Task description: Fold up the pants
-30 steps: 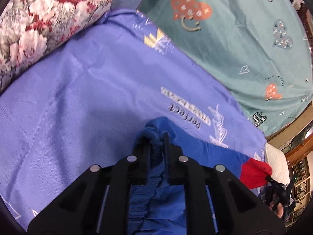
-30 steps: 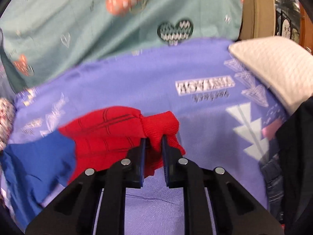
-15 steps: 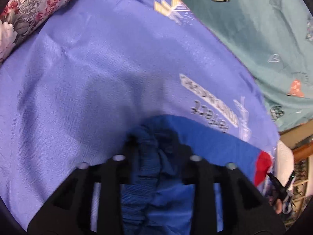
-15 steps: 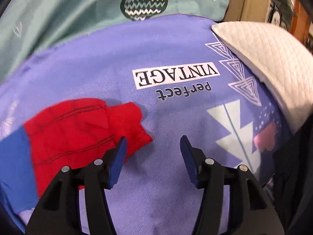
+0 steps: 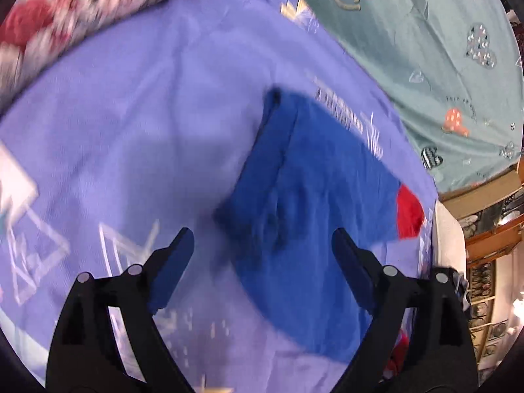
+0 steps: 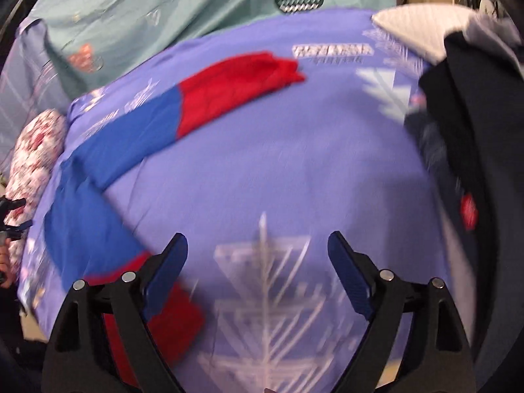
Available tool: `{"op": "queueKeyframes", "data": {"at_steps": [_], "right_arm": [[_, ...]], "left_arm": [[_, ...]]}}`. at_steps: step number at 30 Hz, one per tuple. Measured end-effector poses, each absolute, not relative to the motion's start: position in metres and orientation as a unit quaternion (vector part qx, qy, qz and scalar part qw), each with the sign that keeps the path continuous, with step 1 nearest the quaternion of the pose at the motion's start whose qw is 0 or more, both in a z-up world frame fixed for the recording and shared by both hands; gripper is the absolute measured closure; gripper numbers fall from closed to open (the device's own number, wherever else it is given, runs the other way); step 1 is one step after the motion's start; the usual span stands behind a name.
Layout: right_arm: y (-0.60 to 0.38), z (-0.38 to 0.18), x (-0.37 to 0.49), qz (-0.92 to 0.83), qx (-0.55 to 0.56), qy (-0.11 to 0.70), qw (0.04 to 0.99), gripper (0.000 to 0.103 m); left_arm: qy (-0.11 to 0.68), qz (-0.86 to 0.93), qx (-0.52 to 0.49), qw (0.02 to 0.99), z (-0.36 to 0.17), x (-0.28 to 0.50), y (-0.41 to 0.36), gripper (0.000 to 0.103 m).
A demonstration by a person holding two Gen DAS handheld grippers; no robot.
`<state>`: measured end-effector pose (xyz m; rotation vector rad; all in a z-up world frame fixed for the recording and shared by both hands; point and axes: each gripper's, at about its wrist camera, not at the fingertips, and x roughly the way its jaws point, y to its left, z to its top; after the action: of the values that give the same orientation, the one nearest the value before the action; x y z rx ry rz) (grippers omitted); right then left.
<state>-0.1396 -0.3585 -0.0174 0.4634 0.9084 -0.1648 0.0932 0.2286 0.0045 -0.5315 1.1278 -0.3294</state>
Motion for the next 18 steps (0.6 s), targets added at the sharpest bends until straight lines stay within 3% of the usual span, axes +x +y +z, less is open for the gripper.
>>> {"op": "queueKeyframes", "data": {"at_steps": [6, 14, 18], "right_arm": [[-0.31, -0.02, -0.178, 0.002, 0.219, 0.445, 0.868, 0.015], [-0.28, -0.018, -0.181, 0.044, 0.216, 0.446, 0.868, 0.015], [-0.255, -0.011, -0.184, 0.036, 0.16, 0.448, 0.879, 0.014]], "left_arm": [[0.553, -0.18, -0.277, 0.765, -0.04, 0.07, 0.207, 0.016], [0.546, -0.189, -0.289, 0.763, -0.053, 0.083, 0.166, 0.018], [0.544, -0.183, -0.276, 0.771, -0.055, 0.086, 0.151, 0.018]]}}
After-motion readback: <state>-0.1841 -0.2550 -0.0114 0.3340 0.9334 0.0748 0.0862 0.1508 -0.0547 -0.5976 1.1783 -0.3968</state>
